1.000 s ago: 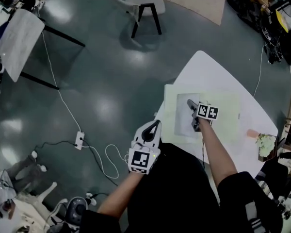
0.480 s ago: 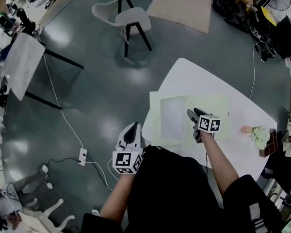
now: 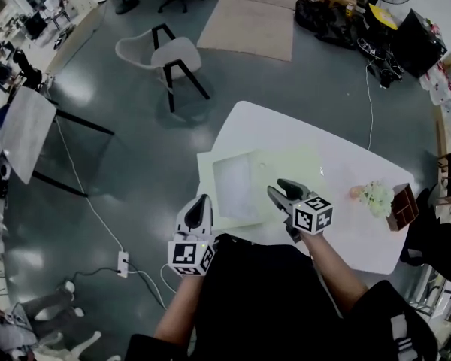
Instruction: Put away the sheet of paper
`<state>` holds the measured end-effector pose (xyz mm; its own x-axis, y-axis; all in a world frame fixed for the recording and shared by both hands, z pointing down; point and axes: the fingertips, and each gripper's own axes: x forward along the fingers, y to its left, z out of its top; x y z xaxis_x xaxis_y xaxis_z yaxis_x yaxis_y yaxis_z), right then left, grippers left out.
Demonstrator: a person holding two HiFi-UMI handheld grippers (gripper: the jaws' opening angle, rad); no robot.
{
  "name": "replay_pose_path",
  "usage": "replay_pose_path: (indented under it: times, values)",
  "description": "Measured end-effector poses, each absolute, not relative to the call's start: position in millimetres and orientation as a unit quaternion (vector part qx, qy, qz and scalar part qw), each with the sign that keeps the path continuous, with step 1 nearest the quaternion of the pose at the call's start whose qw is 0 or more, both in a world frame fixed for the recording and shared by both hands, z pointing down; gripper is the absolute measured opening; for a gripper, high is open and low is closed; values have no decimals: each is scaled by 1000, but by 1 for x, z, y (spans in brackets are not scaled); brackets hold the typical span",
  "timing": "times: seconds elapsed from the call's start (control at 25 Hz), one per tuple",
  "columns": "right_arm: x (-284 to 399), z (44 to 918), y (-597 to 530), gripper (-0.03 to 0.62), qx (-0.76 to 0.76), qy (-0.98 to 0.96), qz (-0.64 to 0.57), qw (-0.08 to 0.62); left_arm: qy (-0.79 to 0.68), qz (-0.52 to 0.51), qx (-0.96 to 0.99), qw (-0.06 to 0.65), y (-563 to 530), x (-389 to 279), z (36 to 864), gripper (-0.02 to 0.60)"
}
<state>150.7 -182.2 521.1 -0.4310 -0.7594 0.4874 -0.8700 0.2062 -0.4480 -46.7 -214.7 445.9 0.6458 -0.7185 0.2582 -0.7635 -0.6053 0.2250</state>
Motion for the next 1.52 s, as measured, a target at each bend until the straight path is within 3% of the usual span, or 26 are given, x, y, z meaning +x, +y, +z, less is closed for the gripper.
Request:
replay_pose_path:
  times: [0.2, 0.32, 0.8, 1.52]
  values:
    - [185, 484, -159, 37, 541, -790, 280, 76, -394, 40, 909, 134, -198, -3, 423, 5]
    - [216, 475, -141, 4, 559, -784, 261, 71, -387, 39, 914, 117, -185, 26, 425, 5]
    - [268, 433, -82, -2, 613, -769, 167, 72, -392, 42, 914, 95, -145, 76, 423, 5]
    - [239, 456, -66, -2, 591, -785, 169, 72, -403, 60, 910, 76, -111, 60, 424, 5]
